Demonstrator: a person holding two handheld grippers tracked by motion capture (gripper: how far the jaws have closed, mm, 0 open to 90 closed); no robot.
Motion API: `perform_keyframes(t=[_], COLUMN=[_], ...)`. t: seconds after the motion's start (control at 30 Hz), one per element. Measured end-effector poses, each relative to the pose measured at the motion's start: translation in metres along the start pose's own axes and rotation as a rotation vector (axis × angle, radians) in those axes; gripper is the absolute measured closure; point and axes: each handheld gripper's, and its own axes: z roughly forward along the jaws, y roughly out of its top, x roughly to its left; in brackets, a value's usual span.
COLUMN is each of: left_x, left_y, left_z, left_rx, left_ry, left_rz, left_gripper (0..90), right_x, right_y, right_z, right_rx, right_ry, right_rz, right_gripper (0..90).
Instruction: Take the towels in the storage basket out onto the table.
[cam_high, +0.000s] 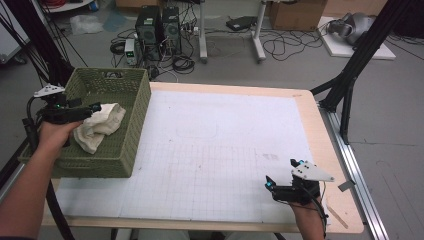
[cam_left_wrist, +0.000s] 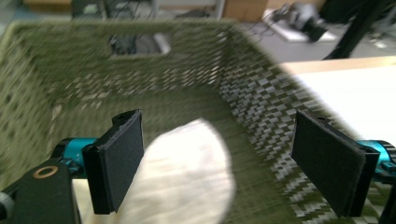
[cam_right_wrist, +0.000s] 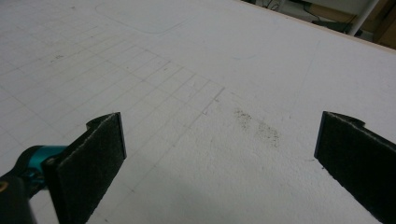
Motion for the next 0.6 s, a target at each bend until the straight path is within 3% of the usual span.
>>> perform_keyframes(t=[0.17, 0.4, 0.6], left_x=[0.009, 0.017, 0.021], left_y=[-0.009, -0.02, -0.029], left_z=[0.015, 0.029, 0.042], left_rx=[0.098, 0.219, 0.379], left_ry=[0.053, 0.11, 0.151], left_rz=[0.016, -0.014, -0.009], left_gripper=[19.2, 21.6, 21.5], right_x=[0.0, 0.001, 0.002], right_y=[-0.001, -0.003, -0.004], right_z=[-0.002, -0.003, -0.003], right_rx=[0.0, 0.01, 0.017], right_ry=[-0.001, -0.008, -0.007], right_rz=[-0.004, 0.003, 0.0], right_gripper=[1.2, 1.2, 1.2])
